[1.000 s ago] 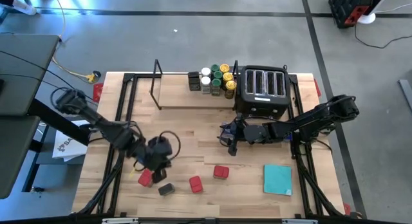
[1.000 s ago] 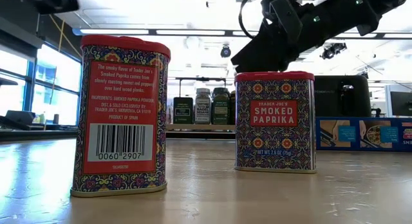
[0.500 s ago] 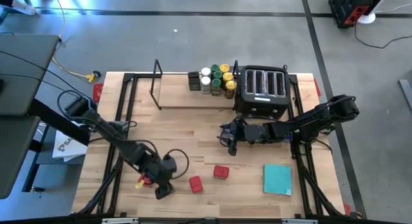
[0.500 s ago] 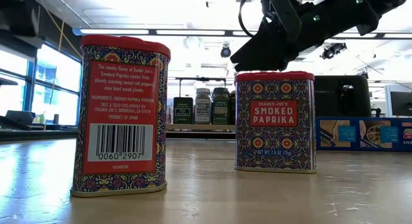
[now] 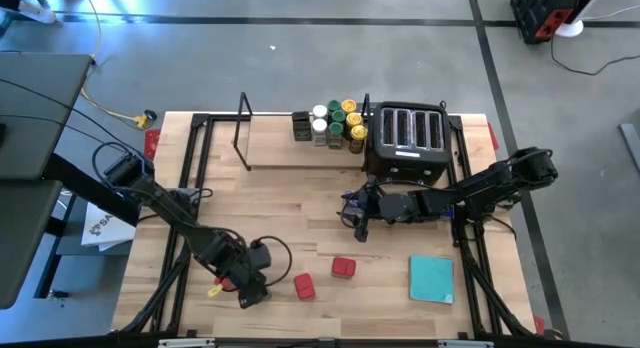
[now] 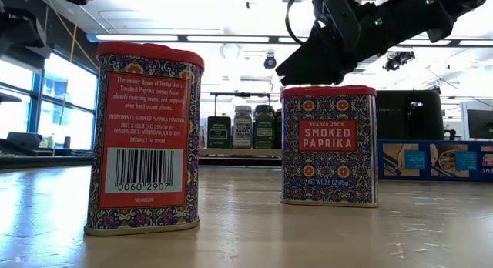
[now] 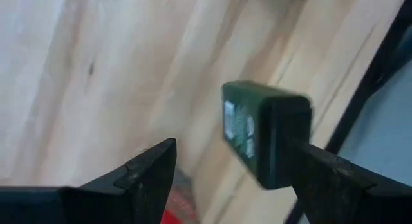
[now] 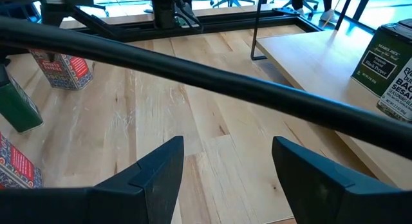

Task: Shelf spices
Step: Put the black seasoning can on the shelf aligned with the other black seasoning can

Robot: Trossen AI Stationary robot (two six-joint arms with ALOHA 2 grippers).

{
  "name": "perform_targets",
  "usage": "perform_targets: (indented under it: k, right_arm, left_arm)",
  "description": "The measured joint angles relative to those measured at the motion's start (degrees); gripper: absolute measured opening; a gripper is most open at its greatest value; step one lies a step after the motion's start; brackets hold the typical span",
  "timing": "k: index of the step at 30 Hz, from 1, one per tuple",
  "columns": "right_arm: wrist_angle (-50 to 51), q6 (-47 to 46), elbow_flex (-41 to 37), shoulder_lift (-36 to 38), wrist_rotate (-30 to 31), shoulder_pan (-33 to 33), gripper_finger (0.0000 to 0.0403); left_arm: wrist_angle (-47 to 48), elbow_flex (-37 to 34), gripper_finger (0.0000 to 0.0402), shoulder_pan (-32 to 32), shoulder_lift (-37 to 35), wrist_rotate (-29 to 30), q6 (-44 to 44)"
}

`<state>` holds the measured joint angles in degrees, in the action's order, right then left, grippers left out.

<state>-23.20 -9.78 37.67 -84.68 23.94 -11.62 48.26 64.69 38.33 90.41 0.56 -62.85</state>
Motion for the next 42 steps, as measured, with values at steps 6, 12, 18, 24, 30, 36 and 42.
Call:
perform_targets:
  k: [6,12,18,24,30,36,42]
  right_arm:
    - [0.0,0.0,0.0,0.0,0.0,0.0,0.0231]
    - [0.0,0.0,0.0,0.0,0.0,0.0,0.0231]
    - [0.1,-0.2,0.0,0.0,0.0,0.0,0.0231]
    - [0.3,-0.2,0.0,0.0,0.0,0.0,0.0231]
    - [1.1,-0.4,0.0,0.0,-3.5,-0.1,0.0231]
    - [3.0,-0.3,0.0,0.0,-3.6,-0.8,0.0231]
    - [3.7,-0.4,0.0,0.0,-3.6,-1.1,0.0231]
  left_arm:
    - [1.3,0.0,0.0277,0.4,0.0,-0.3,8.2]
    - [-0.9,0.0,0.0277,3.3,-0.1,-1.8,11.5]
    - [-2.5,0.0,0.0277,5.6,0.1,2.8,7.6]
    - [-4.0,0.0,0.0277,6.9,1.2,7.4,2.8]
    - [-8.6,0.2,0.0277,6.9,5.0,4.8,-2.5]
    - [-8.1,0.0,0.0277,6.8,7.7,4.6,-5.5]
    - [-2.4,0.0,0.0273,5.4,7.2,7.0,-3.1]
